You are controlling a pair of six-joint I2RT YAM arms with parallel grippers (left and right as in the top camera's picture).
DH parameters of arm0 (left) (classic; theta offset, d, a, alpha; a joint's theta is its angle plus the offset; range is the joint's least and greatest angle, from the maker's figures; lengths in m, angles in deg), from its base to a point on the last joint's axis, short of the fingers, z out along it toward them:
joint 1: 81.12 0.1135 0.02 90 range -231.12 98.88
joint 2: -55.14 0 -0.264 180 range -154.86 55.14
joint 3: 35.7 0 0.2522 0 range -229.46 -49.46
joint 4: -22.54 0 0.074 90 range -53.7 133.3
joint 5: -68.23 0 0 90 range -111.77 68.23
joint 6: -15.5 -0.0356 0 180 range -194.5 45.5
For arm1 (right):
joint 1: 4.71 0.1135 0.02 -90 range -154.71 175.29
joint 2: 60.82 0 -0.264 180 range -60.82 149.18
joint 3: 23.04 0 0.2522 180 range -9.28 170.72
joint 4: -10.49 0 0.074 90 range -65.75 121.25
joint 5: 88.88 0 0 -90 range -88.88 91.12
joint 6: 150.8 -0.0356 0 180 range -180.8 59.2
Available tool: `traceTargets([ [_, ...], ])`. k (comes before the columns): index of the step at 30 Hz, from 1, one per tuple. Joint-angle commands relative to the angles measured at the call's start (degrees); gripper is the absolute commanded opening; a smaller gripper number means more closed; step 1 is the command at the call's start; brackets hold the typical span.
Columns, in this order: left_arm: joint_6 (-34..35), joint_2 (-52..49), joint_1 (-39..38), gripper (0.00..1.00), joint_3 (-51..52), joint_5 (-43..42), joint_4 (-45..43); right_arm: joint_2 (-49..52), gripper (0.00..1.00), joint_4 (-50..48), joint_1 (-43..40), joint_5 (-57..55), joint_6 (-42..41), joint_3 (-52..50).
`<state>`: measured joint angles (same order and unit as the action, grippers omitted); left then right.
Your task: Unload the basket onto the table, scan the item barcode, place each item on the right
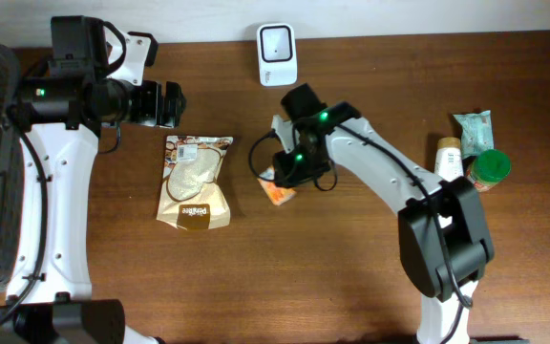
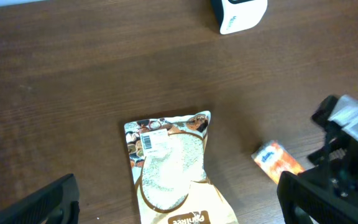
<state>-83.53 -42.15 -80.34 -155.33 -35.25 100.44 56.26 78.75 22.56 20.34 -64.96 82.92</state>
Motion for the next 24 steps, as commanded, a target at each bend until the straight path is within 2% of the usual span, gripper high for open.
traceTargets([
  [1, -0.94, -0.17, 0.15, 0.99, -0.20, -0.22, 0.04, -1.01, 0.40, 0.57, -1.73, -1.40, 5.14, 0.79],
  [6, -0.94, -0.17, 0.15, 0.99, -0.20, -0.22, 0.04, -0.98, 0.39, 0.83, -1.11, 1.84, 0.09, 1.46],
  [10, -0.94, -0.17, 0.15, 0.99, -0.20, -0.22, 0.04, 0.39, 0.26, 0.61, 2.49, 3.26, -6.93, 0.92],
  [11, -0.94, -0.17, 0.15, 0.99, -0.20, -0.22, 0.04, 0.79, 0.25, 0.61, 3.23, 3.26, -8.02, 0.90],
  [15, -0.94, -0.17, 0.15, 0.99, -0.20, -0.22, 0.04, 4.31, 0.14, -0.35, 6.84, 0.22, -19.10, 0.90],
  [18, -0.94, -0.17, 0.13, 0.99, -0.20, -0.22, 0.04, 6.47, 0.14, -0.33, 7.78, -1.73, -24.06, 0.90],
  [21, -0.94, -0.17, 0.15, 0.99, -0.20, -0.22, 0.04, 8.20, 0.16, 0.02, 7.91, -2.84, -24.02, 0.90],
  [24, -0.94, -0.17, 0.13, 0.99, -0.20, -0.22, 0.04, 8.76, 0.16, 2.16, 6.64, -9.44, -24.02, 0.90],
])
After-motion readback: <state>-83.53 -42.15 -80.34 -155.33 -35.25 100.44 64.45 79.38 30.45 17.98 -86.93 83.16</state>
